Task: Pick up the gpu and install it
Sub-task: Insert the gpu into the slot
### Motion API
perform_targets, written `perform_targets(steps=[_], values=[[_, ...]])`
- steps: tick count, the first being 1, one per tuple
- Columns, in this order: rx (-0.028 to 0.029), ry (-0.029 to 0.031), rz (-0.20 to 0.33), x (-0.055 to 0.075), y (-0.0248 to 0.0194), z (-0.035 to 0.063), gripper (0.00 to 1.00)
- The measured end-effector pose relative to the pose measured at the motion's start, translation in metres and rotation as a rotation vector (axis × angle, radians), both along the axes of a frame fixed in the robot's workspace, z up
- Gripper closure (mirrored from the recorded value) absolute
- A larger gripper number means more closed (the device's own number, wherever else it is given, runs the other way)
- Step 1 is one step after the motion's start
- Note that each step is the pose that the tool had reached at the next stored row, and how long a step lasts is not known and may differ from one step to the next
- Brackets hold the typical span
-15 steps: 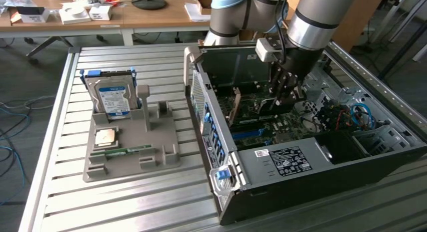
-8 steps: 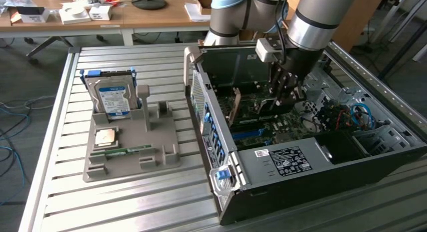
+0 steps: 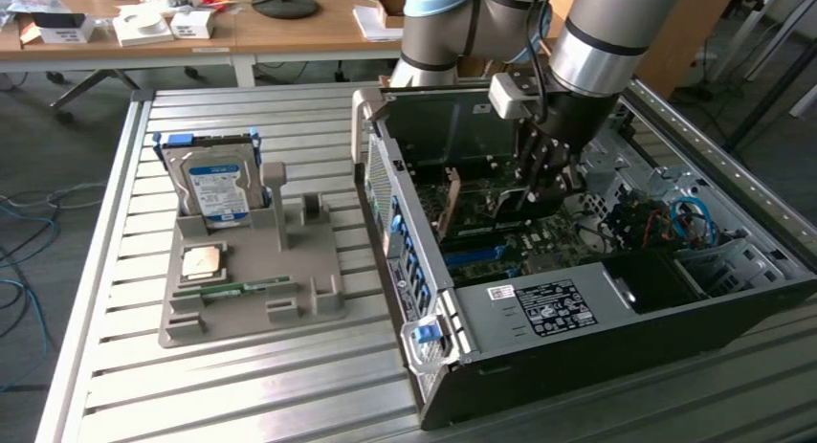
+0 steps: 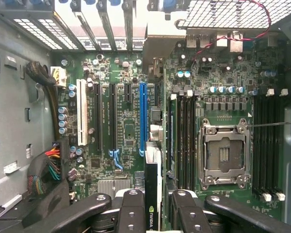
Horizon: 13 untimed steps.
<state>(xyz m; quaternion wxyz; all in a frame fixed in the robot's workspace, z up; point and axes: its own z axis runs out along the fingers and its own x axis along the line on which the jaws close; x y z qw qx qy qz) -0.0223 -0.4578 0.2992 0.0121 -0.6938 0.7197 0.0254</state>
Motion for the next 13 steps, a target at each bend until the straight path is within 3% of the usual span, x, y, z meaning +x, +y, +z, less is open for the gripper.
perform_targets(steps=[13], values=[[0.0000,0.0000,0.000,-0.0036,0.0000,0.0000,0.74]])
